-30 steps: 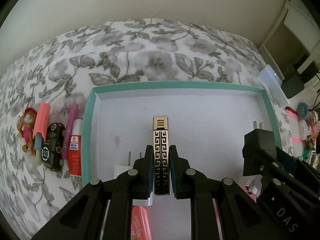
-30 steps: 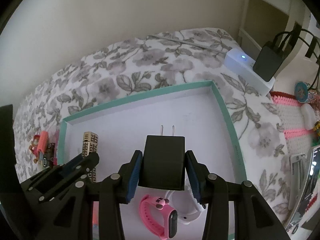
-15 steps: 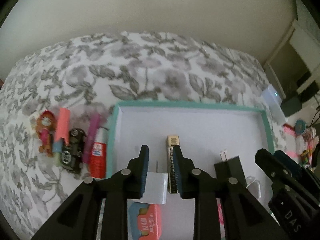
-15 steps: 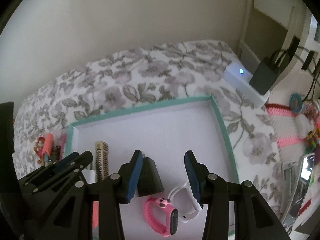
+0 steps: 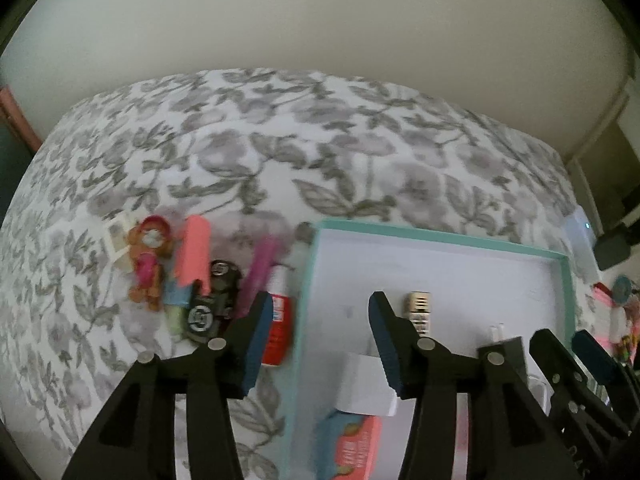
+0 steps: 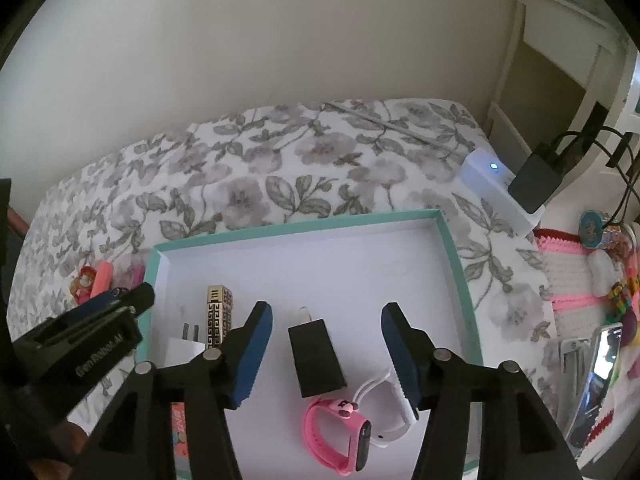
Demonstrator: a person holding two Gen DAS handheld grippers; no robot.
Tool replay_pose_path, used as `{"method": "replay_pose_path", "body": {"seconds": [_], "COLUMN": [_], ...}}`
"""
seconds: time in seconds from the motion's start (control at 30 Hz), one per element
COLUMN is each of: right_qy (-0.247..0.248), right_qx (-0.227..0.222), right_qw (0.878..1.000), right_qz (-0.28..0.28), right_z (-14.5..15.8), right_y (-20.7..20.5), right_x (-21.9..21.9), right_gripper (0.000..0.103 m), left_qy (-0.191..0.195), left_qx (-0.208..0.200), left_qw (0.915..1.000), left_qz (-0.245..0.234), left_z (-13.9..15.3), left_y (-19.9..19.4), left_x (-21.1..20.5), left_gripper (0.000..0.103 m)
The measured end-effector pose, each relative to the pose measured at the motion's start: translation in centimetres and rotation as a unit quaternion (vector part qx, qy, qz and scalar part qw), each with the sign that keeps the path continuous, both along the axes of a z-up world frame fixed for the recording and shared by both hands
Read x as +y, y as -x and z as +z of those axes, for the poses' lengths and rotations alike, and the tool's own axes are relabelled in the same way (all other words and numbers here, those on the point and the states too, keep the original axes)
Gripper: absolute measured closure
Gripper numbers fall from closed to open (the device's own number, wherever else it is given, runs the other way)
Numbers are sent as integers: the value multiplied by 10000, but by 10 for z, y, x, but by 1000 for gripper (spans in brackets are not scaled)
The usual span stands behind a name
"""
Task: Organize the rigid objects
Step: 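Move both tools back over the item pile toward the white clip and toy dog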
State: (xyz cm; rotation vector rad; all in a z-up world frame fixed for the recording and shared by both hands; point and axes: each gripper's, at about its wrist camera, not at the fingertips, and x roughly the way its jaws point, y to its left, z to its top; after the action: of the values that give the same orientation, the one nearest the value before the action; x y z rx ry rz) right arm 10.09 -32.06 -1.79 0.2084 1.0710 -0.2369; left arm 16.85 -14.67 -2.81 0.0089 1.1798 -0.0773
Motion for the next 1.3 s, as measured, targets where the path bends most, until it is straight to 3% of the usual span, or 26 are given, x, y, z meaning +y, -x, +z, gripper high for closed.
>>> {"method": "replay_pose_path", "body": {"seconds": [0.07,0.2,0.4,0.47,0.67,0.8,1.3], "right_qy": [26,0,69,66,72,131,45], "right_qx": [13,1,-25,-41,-110,-171,-428], "right_qw": [10000,9999,9995,9994,9988,9976,9889], "right_qz": [33,117,309,346,471,655,1423], "right_z": [-2,-7,-10,-10,-8,-5,3], "right_y": [-1,-4,-9,-10,-15,-19,-35], "right_x": [4,13,32,38,58,76,161], "right_gripper": [35,22,11,8,0,0,0], "left_qy": [-40,-165,-212,-226,-189,-166,-139], "left_qx": [0,-59,-111,-136,-219,-314,-711], "left_qw": [9999,9993,9980,9974,9955,9930,9815], "left_qz": [105,338,586,664,905,1127,1772], "left_z": [-1,-1,-1,0,3,7,17], "left_y": [-1,-2,-5,-7,-10,-12,-19], "left_x": [8,25,51,59,86,110,198], "left_gripper": [32,29,24,12,12,7,7]}}
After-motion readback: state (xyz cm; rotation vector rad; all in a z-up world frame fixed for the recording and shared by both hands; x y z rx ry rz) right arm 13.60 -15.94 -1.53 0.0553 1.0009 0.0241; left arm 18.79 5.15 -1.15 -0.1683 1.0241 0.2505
